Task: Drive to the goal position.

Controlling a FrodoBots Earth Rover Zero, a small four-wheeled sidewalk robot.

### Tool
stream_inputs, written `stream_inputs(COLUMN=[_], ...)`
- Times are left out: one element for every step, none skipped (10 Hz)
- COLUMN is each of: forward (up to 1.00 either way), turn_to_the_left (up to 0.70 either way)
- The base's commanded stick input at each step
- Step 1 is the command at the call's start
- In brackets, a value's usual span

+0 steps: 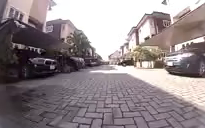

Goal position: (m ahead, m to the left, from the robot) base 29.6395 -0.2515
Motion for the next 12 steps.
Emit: stream_inputs(forward=[0.69, 0.69, 0.69, 0.69, 0.69, 0.69, 0.69, 0.69, 0.69, 0.69, 0.69, 0.69], turn_to_the_left=[-0.03, 0.03, 0.03, 0.03, 0.03, 0.03, 0.03, 0.03, 0.03, 0.03, 0.03, 0.03])
